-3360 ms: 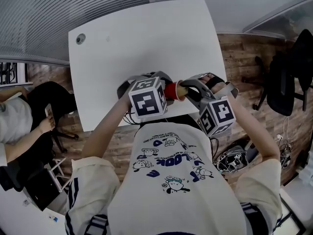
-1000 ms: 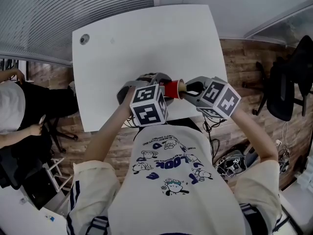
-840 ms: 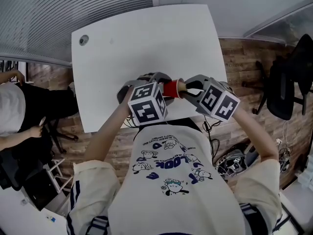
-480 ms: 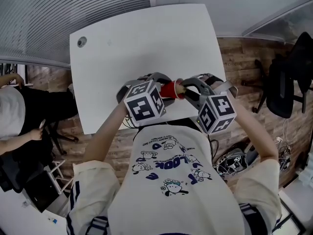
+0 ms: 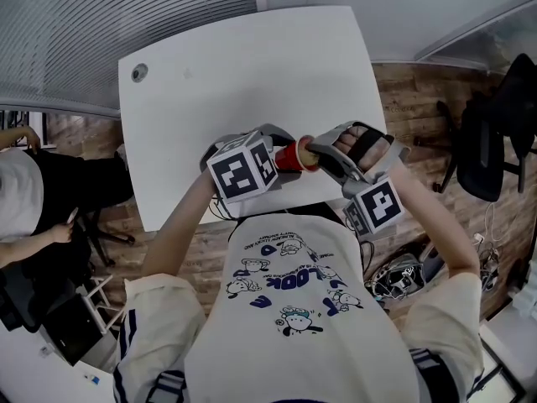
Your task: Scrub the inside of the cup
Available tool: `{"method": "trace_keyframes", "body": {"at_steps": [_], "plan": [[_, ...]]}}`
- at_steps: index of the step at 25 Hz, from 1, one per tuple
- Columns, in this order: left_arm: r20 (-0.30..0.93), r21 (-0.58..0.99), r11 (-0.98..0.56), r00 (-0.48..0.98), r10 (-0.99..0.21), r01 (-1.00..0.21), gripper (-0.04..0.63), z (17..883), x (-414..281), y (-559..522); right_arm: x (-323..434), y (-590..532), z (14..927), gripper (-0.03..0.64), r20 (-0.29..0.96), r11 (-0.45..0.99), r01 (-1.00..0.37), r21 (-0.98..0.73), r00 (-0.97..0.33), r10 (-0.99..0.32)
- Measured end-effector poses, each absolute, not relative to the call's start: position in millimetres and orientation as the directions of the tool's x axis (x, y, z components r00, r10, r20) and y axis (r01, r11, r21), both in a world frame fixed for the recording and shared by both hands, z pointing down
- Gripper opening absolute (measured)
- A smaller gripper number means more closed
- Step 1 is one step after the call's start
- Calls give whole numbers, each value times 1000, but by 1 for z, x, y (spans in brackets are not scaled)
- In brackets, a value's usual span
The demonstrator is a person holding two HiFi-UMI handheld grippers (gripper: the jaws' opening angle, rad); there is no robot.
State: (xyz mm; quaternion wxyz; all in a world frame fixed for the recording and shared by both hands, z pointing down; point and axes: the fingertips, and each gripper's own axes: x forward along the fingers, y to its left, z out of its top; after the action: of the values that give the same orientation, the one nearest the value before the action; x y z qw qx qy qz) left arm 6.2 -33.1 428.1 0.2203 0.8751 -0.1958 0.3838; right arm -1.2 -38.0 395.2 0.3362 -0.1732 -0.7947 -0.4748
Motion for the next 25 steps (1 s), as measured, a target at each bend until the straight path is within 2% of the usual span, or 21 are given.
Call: {"method": "trace_keyframes", "body": {"at_steps": [3,8,18,25], "plan": [[758,268,-833,640,-128,-484,285,431,7,-28,-1,-34,395,57,680,363,618,697,-731,-62],[750,302,-855,659,-60,-421,285,429,12,-21,4,-23,394,57,669,260,639,724,-742,-40],[724,378,-876,685,79,-300,285,432,23,-5,13,-8,393,57,678,121,676,727,-734,22],[709,402,-875,697,110,-270,285,431,24,2,15,-2,392,57,668,86,668,740,-744,30]]}}
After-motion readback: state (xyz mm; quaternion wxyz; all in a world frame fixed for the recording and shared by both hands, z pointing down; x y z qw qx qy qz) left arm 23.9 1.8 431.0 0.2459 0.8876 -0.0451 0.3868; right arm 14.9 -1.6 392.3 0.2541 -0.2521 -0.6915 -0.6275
